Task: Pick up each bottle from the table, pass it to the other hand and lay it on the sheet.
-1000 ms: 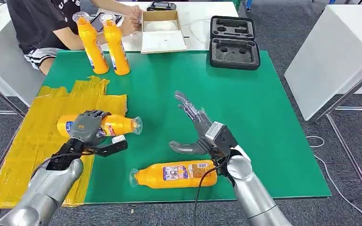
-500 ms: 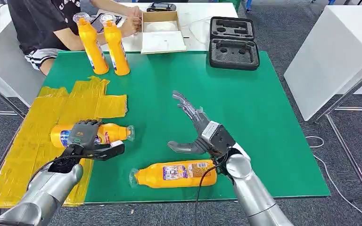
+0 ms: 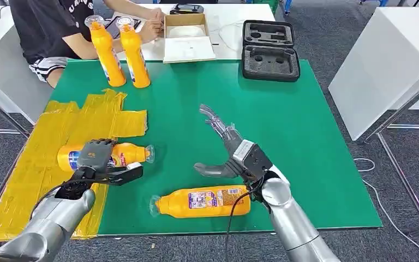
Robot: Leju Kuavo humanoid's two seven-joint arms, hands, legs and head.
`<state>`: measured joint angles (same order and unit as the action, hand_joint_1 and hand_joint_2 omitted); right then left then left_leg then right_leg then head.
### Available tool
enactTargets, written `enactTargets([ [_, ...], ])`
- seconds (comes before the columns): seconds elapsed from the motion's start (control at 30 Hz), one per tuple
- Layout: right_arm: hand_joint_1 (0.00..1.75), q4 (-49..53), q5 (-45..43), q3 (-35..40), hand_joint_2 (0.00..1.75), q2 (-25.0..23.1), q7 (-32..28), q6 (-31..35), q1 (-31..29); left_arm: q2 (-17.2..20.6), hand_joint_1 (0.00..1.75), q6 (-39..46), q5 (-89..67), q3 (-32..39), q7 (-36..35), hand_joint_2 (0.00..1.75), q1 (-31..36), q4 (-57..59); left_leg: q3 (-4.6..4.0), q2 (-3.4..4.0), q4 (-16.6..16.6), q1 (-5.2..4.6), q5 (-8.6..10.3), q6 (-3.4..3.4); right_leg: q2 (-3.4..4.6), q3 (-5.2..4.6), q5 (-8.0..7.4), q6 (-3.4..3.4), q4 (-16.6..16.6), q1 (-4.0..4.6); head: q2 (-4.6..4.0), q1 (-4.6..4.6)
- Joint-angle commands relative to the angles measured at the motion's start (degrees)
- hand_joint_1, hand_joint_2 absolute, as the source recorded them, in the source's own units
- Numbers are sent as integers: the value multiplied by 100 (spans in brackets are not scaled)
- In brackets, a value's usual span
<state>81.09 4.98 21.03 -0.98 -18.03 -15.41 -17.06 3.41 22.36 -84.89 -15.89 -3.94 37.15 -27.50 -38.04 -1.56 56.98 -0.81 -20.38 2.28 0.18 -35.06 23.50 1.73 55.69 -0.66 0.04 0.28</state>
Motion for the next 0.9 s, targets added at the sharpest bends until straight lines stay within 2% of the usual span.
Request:
enactTargets([
  [0.03, 0, -361, 95, 189, 175, 19, 83, 75, -277, 92, 175, -83, -374, 429, -739, 175, 43, 495, 24, 30, 1, 4, -13, -14, 21, 20, 4, -6, -4, 5, 0, 2],
  [0.1, 0, -403, 118, 200, 175, -4, 102, 92, -303, 101, 175, -135, -446, 531, -878, 175, 56, 492, 44, 48, 8, 8, -28, -27, 31, 39, 13, -12, -1, 10, 0, 0],
  [0.13, 0, -413, 126, 200, 175, -7, 109, 99, -308, 98, 175, -152, -443, 562, -887, 175, 62, 492, 19, 26, 0, 3, -9, -12, 18, 15, 2, -5, -4, 4, 0, 0],
  [0.17, 0, -427, 133, 201, 175, -8, 115, 106, -314, 97, 175, -204, -483, 576, -913, 175, 78, 505, 32, 35, 4, 5, -18, -20, 23, 27, 8, -9, -1, 7, 0, 2],
  [0.23, 0, -441, 136, 205, 175, 5, 117, 111, -317, 54, 175, -286, -390, 703, -724, 175, 85, 526, 33, 37, 5, 7, -20, -21, 24, 29, 9, -9, -2, 9, 0, 2],
  [0.27, 0, -445, 135, 204, 175, 23, 117, 113, -305, 27, 63, -360, -391, 726, -634, 175, 86, 542, 25, 29, 1, 4, -13, -14, 20, 20, 4, -6, -3, 6, 0, 0],
  [0.3, 0, -447, 143, 195, 175, 36, 122, 131, -284, -26, 0, -409, -304, 819, -462, 175, 75, 542, 36, 37, 4, 6, -20, -20, 24, 31, 9, -8, -3, 8, 0, 2],
  [0.63, 0, -490, 244, 128, 175, -12, 172, 226, -226, -202, 0, -891, -448, 843, -301, 175, 104, 303, 45, 24, 1, 6, -17, -19, 9, 42, 11, -7, -7, 7, 0, 0],
  [0.67, 0, -501, 246, 118, 175, -17, 173, 230, -228, -210, 0, -916, -436, 859, -246, 0, 102, 292, 48, 23, 1, 6, -19, -21, 8, 46, 13, -8, -7, 7, 0, 2],
  [0.8, 0, -533, 290, 87, 175, -28, 179, 244, -148, -276, 0, -824, -338, 963, -58, 0, -4, 185, 44, 21, -1, 4, -14, -18, 10, 42, 9, -8, -6, 4, 0, 0],
  [0.9, 0, -590, 374, 47, 175, 11, 107, 315, -22, -416, 0, -655, 167, 1261, 636, 0, -153, -55, 50, 13, -6, 4, -14, -18, 2, 50, 11, -7, -13, 5, 0, 0],
])
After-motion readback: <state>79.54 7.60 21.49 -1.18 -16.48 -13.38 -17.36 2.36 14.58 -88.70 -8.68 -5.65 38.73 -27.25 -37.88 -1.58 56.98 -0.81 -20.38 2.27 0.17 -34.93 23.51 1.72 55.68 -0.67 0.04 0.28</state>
